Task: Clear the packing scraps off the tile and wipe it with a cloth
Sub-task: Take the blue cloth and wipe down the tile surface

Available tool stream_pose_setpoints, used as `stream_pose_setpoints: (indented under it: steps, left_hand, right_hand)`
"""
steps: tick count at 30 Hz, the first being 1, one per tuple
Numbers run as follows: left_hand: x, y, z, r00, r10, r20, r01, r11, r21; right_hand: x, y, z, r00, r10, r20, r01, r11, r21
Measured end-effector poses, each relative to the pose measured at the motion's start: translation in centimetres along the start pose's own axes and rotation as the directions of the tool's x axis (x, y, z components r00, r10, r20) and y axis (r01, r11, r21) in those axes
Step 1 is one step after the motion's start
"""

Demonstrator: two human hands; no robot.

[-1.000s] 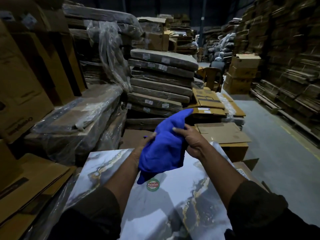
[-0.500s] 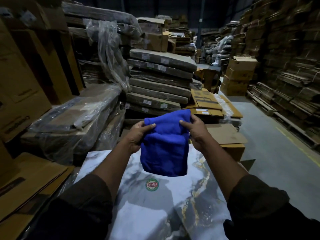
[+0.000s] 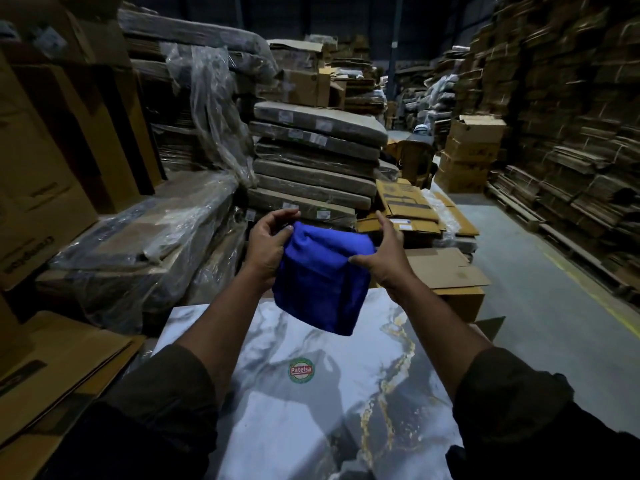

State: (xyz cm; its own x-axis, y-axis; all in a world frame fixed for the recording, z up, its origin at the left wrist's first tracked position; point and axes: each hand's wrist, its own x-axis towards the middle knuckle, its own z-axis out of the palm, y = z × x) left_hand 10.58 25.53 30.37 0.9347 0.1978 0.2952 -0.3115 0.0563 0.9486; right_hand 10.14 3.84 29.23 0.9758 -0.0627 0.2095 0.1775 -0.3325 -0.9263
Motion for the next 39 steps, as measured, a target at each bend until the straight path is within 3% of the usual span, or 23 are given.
stream_pose_setpoints:
  steps: [3, 5, 6, 8, 9, 11, 13, 16, 19, 21, 23, 24, 27, 31, 34, 36, 39]
  left_hand:
    - [-0.6, 0.9, -0.1, 0.992, -0.032, 0.12, 0.036, 0.999, -0.03]
    - [-1.0, 1.3, -0.2, 0.972, -0.006, 0.235, -0.025, 0.991, 0.129]
    - [-1.0, 1.3, -0.3, 0.961, 0.03, 0.275, -0.119, 0.942, 0.313]
    - [-0.9, 1.0, -0.4, 0.945, 0.125, 0.301, -0.303, 0.679, 0.668]
    - [-1.0, 0.8, -0.4, 0.943, 0.182, 0.278, -0.332, 0.564, 0.757]
    - [-1.1, 0.6, -0.6, 0.943, 0.273, 0.19, -0.306, 0.492, 0.815]
    - [-1.0, 0.2, -1.0, 0.953, 0.279, 0.121, -0.267, 0.575, 0.774]
    - [-1.7, 0.1, -0.6, 0.995, 0.063, 0.073, -0.09, 0.883, 0.461]
    - [-2.0, 0.3, 0.5, 0.995, -0.1, 0.028, 0.095, 0.985, 0.141]
    - [-1.7, 0.8, 0.8, 0.973, -0.215, 0.08, 0.219, 0.975, -0.04]
    - [-1.0, 1.1, 1.0, 0.921, -0.357, 0.155, 0.381, 0.908, -0.177]
    - [-0.8, 1.1, 1.0, 0.889, -0.425, 0.172, 0.455, 0.864, -0.215]
    - [-0.8, 0.4, 1.1, 0.812, -0.534, 0.237, 0.583, 0.77, -0.26]
    - [-2.8, -2.6, 1.0, 0.748, -0.561, 0.355, 0.664, 0.643, -0.382]
    - [-4.8, -5.1, 1.9, 0.659, -0.657, 0.366, 0.748, 0.623, -0.228]
    - [-5.1, -5.7, 2.7, 0.684, -0.669, 0.29, 0.726, 0.659, -0.194]
    - [-4.4, -5.2, 3.1, 0.84, -0.51, 0.187, 0.537, 0.83, -0.15]
  right_hand:
    - [-0.1, -0.8, -0.6, 0.993, -0.121, 0.013, 0.122, 0.991, -0.052]
    - [-0.3, -1.4, -0.7, 0.979, -0.201, 0.044, 0.205, 0.967, -0.149]
    - [-0.3, -1.6, -0.7, 0.971, -0.237, 0.045, 0.241, 0.947, -0.215]
    - [-0.2, -1.9, -0.8, 0.954, -0.296, 0.042, 0.291, 0.888, -0.355]
    - [-0.1, -2.0, -0.9, 0.946, -0.322, 0.038, 0.308, 0.855, -0.417]
    - [0.2, -1.9, -1.5, 0.926, -0.378, 0.009, 0.331, 0.799, -0.502]
    - [0.6, -1.5, -2.2, 0.925, -0.381, -0.013, 0.326, 0.809, -0.488]
    - [0.6, -1.2, -2.5, 0.966, -0.258, 0.018, 0.254, 0.933, -0.255]
    - [0.4, -1.0, -2.1, 0.99, -0.141, 0.001, 0.141, 0.99, -0.026]
    - [0.5, -1.3, -2.0, 1.0, -0.015, 0.002, 0.014, 0.976, 0.218]
    - [0.6, -1.5, -2.7, 0.981, 0.138, 0.138, -0.191, 0.825, 0.531]
    - [0.6, -1.2, -3.2, 0.951, 0.175, 0.253, -0.298, 0.735, 0.609]
    - [-0.3, 0.6, -3.8, 0.857, 0.218, 0.466, -0.47, 0.702, 0.536]
    - [-0.3, 2.9, -2.9, 0.835, 0.38, 0.398, -0.543, 0.689, 0.48]
    - [0.0, 3.8, -2.8, 0.813, 0.429, 0.393, -0.581, 0.641, 0.502]
    - [0.1, 4.4, -3.0, 0.837, 0.395, 0.378, -0.541, 0.698, 0.469]
    - [0.5, 4.8, -3.6, 0.903, 0.279, 0.327, -0.412, 0.78, 0.471]
